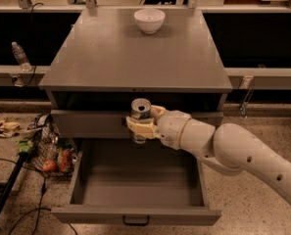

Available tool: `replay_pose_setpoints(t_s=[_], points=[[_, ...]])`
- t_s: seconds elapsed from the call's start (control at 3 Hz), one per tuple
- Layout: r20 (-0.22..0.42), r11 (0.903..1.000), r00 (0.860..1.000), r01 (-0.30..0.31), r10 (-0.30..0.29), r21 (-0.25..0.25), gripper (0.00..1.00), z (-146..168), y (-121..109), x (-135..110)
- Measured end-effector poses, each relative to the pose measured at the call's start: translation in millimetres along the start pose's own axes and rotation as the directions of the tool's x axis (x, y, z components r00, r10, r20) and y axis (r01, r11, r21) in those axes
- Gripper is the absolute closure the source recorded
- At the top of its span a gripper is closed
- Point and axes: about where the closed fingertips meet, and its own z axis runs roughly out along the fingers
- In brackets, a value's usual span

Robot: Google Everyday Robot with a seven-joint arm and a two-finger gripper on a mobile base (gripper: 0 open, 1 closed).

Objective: Place redbull can into middle drawer

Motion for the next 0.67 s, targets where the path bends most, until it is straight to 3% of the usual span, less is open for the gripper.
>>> replay_pose_setpoints(t_s=[0.33,0.67], points=[[0.004,0.9968,1.000,-0.003,0.004,-0.079,1.00,-12,-30,22],[-0.030,0.9828,1.000,-0.004,-0.002,-0.184,1.00,-30,-34,53]])
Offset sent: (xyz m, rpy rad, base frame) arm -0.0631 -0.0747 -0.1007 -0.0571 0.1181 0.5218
